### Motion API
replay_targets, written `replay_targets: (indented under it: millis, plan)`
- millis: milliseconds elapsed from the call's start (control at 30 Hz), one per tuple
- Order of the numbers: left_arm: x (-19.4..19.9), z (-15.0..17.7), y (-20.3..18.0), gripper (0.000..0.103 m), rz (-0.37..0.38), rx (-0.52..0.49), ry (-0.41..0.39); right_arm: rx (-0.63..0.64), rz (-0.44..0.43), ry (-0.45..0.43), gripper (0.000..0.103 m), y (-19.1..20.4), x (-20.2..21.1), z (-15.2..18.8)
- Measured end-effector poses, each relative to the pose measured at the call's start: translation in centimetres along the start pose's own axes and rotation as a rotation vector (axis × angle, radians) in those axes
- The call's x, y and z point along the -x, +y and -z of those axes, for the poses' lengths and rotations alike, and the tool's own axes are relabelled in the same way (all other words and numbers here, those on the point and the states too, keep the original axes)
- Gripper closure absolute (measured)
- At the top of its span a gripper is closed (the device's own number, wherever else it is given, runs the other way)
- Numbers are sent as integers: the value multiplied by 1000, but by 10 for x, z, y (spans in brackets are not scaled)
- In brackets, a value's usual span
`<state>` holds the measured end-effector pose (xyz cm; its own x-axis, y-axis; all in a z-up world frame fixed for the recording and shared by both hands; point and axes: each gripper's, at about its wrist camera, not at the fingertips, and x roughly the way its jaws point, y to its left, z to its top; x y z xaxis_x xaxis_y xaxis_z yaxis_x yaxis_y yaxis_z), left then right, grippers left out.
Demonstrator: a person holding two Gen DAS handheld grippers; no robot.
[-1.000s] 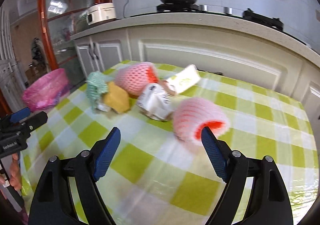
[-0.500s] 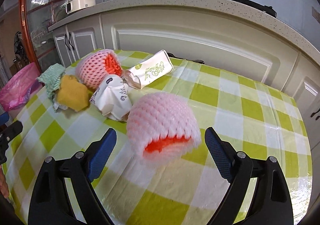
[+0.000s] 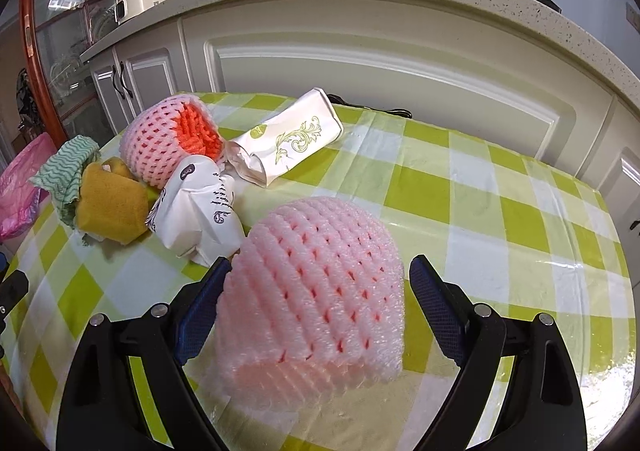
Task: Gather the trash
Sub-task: 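Grasp the pink foam fruit net with the right tool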
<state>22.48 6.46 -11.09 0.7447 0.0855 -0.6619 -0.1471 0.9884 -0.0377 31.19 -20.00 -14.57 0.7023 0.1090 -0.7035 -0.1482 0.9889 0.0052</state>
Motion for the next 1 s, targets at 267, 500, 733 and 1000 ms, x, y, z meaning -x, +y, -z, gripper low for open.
replay_targets:
  millis: [267, 500, 733, 1000]
  plan:
    - [-8, -1, 0, 5, -2, -7, 16, 30, -23, 15, 23, 8, -9, 0]
    - [-11, -10, 0, 5, -8, 8, 7, 41, -53, 7, 50, 10, -7, 0]
    - [-11, -27, -1, 5, -21, 8, -28, 72, -44, -16, 70, 16, -2, 0]
    - [-9, -53, 2, 5, -31, 62, -81, 69, -43, -20, 71, 16, -2, 0]
